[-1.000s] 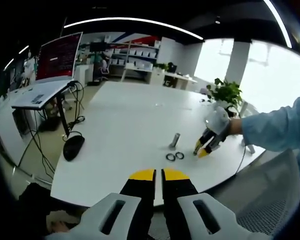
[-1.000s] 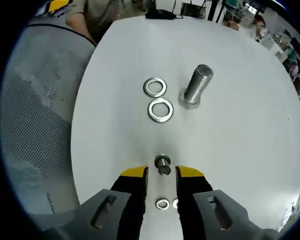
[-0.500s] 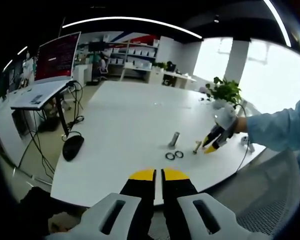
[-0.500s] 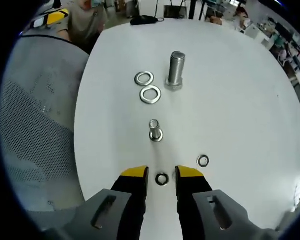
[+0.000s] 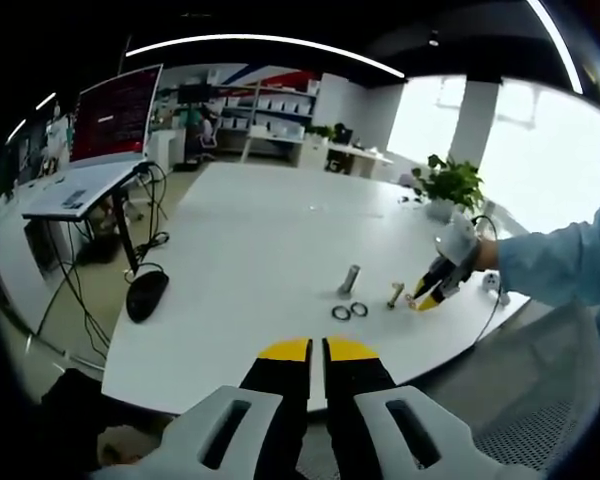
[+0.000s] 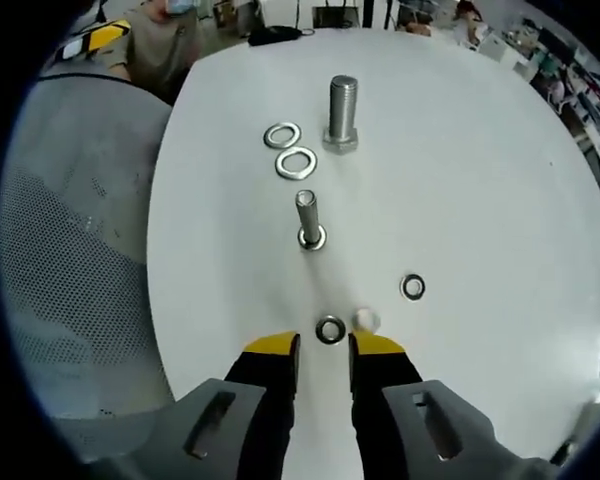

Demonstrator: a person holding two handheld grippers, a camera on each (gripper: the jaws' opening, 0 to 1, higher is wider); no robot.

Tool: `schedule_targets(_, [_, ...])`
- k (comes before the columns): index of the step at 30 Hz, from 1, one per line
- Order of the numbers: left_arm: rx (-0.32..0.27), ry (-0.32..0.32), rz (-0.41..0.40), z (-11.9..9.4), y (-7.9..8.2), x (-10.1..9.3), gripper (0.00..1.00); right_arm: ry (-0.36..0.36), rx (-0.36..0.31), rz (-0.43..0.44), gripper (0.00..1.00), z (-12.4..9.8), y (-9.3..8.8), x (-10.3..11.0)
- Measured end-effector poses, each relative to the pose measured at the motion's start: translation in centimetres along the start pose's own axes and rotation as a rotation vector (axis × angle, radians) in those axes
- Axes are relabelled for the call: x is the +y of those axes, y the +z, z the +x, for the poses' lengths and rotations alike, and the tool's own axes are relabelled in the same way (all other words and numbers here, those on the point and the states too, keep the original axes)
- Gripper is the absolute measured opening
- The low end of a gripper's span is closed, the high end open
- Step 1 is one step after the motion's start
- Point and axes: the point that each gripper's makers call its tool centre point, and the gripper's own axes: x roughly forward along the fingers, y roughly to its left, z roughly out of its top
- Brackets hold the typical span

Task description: Place the washer onto the threaded stud by aligning its center hole with the stud, sliding it down to the base, and recovering from edge contact or off-axis alignment until the washer reaches the visible bottom stop.

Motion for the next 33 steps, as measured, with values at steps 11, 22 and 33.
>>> schedule_targets(11, [-0.001, 0.002, -0.001, -0.02, 0.02, 0.00, 0.02, -0.010, 0.029, -0.061, 0.17, 0.62, 0.36, -0.33])
schedule_targets(22, [-0.018, 0.006, 0.000, -0.08, 0.28, 0.04, 0.02, -0.013, 0.124, -0.082, 0.16, 0.78, 0.43, -0.49])
schedule_targets(33, [-0.019, 0.007, 0.009, -0.06, 0.31, 0.06, 0.02, 0.005, 0.231, -0.102, 0.15, 0.93, 0.55, -0.57])
